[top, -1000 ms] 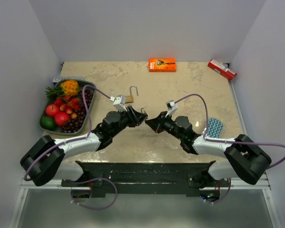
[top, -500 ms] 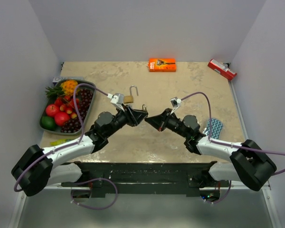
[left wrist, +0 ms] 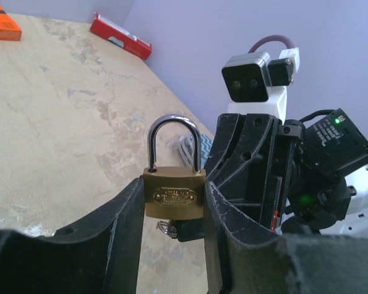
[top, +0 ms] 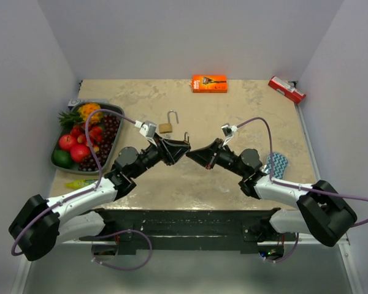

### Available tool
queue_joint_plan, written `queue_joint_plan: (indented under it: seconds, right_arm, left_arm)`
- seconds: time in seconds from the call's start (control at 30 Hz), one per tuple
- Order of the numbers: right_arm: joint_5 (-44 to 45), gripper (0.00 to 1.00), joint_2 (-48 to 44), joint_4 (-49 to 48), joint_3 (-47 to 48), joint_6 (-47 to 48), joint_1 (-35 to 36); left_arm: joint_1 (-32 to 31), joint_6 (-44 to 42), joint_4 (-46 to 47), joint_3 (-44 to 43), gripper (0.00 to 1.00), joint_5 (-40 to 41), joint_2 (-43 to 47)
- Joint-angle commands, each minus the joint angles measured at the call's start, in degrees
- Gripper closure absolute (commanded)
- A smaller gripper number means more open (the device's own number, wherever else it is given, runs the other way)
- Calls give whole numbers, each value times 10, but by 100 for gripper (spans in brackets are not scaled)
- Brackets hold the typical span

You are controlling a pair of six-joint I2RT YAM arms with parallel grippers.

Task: Unlock with the key

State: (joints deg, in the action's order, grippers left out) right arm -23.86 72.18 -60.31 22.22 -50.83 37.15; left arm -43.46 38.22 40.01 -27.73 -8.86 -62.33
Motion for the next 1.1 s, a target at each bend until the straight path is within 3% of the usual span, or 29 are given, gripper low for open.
queue_joint_plan:
  seconds: [0.0, 0.23, 0.47, 0.57, 0.73, 0.9, 1.07]
  right_arm:
    - [51, 100, -13, -79, 12, -18, -18]
    - [44, 100, -22, -54, 19, -7, -18]
    - [54, 98, -59, 77, 38, 66, -19]
    - [58, 86, -78, 125, 28, 85, -19]
    - [58, 51, -115, 187, -3, 102, -19]
    - [50, 38, -181, 229, -40, 107, -19]
    - [65, 25, -238, 317, 8, 163, -31]
  left_arm:
    - [-23, 6, 48, 15, 100, -161, 23]
    - [-24, 0, 33, 13, 100, -185, 33]
    - [-22, 27, -58, -28, 100, -72, 14]
    - [-12, 39, -111, -64, 100, -35, -11]
    - [36, 64, -155, -113, 100, -41, -63]
    - [87, 27, -179, -141, 100, -82, -89]
    - [122, -90, -273, -192, 100, -228, -97]
